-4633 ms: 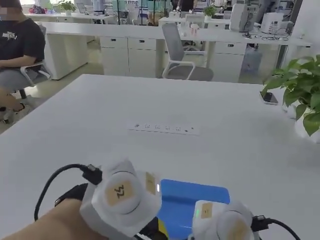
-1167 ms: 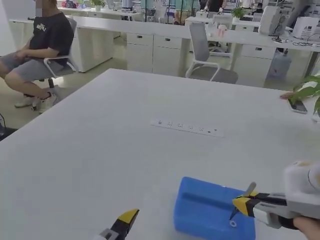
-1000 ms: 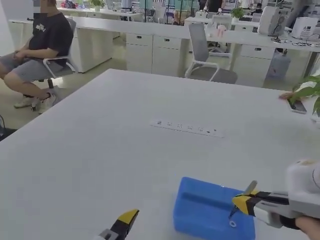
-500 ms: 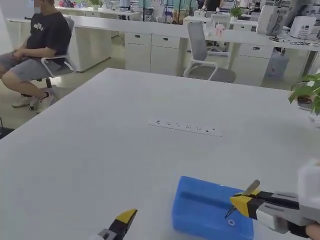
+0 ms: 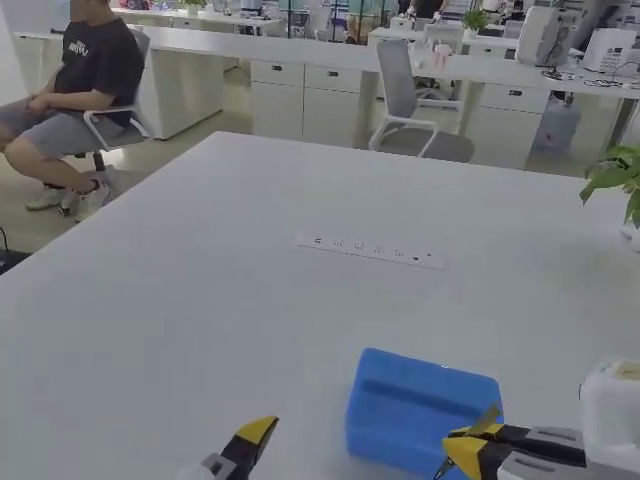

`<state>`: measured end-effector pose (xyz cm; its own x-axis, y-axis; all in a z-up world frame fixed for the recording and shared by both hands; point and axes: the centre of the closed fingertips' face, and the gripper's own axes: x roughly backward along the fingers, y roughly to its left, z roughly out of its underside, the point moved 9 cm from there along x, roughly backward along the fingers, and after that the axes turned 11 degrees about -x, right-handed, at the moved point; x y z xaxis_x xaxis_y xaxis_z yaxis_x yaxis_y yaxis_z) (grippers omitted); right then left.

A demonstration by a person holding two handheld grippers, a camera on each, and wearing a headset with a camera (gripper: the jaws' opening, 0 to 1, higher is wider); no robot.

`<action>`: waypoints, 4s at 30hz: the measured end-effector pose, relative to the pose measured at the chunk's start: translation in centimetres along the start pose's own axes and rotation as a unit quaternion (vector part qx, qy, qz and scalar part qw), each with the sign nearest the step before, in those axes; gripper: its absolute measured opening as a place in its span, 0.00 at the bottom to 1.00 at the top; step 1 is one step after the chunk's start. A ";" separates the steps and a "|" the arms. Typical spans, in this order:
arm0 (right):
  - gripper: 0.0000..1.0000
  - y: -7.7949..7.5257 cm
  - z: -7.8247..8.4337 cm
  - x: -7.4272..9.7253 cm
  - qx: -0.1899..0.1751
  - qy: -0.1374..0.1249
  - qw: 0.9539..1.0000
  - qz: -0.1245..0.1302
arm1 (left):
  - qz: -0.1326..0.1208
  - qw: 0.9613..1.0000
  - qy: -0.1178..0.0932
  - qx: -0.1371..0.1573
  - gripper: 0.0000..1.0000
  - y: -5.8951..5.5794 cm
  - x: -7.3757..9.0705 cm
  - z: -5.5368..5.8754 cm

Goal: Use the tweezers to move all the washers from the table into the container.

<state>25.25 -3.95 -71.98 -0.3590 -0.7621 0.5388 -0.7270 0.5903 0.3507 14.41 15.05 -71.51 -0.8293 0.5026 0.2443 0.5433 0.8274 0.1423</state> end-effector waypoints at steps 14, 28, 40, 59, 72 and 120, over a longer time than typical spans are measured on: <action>0.04 -0.7 2.2 -1.9 0.002 0.043 0.999 -0.005 | 0.000 1.000 0.007 0.001 0.95 -0.1 0.0 0.0; 0.04 -0.6 2.6 -2.2 0.016 0.055 0.998 -0.008 | 0.002 1.000 0.006 0.001 0.94 -0.2 0.0 0.0; 0.03 -0.5 3.1 -1.8 0.046 0.044 0.998 -0.002 | 0.003 1.000 0.011 -0.002 0.93 -0.2 0.0 0.1; 0.03 0.2 -0.5 1.5 0.030 -0.014 0.999 -0.003 | 0.004 1.000 0.007 0.002 0.92 -0.1 0.0 0.1; 0.03 -1.5 -3.3 1.4 -0.001 -0.057 0.998 0.008 | 0.005 1.000 -0.002 0.008 0.92 -0.2 0.0 -0.1; 0.03 -7.1 -2.1 -3.5 -0.033 0.021 0.998 0.050 | 0.007 1.000 0.002 0.014 0.89 -0.1 0.1 0.1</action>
<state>32.91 -4.94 -74.74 -0.4027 -0.6871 0.6048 -0.6474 0.6809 0.3424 14.28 15.00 -71.59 -0.8216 0.5124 0.2496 0.5501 0.8276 0.1116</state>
